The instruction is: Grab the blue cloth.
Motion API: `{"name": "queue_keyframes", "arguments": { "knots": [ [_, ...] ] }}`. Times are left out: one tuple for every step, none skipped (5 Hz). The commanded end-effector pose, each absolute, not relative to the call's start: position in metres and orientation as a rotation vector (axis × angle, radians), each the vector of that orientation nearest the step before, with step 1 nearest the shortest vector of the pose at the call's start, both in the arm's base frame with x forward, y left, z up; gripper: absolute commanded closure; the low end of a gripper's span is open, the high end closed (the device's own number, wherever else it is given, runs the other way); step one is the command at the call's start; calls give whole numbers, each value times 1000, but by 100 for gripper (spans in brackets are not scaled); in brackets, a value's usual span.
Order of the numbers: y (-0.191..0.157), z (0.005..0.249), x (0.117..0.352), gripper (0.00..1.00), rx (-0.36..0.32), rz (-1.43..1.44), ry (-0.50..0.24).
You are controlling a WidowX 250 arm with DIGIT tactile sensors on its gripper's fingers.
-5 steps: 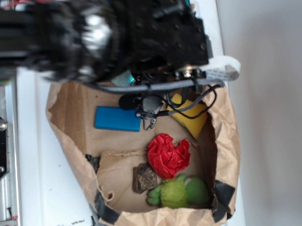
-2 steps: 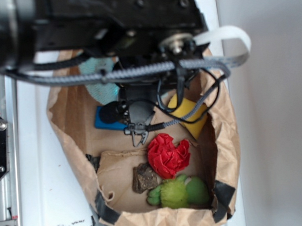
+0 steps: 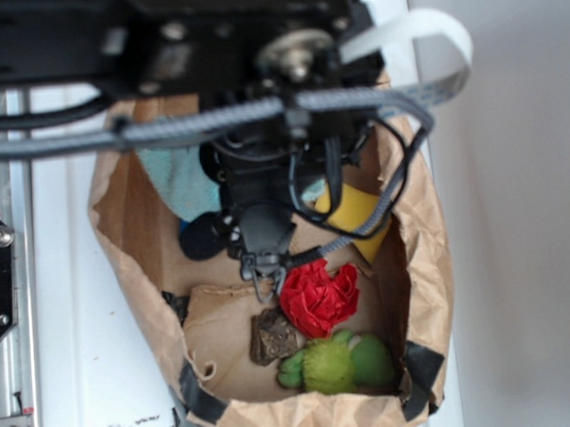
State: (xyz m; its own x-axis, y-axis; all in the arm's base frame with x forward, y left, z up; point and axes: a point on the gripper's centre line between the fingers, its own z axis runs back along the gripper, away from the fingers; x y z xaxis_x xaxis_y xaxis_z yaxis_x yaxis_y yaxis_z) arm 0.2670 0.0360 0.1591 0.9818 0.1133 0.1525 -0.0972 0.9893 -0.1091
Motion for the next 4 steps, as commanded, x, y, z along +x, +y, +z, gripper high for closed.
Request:
{"name": "queue_keyframes", "arguments": {
  "knots": [
    [33,195,277,100,-95,117,-303],
    [30,196,278,100,-54,120,-342],
    [29,198,278,100,-41,107,-347],
    [27,194,282,100,-16,100,-350]
  ]
}}
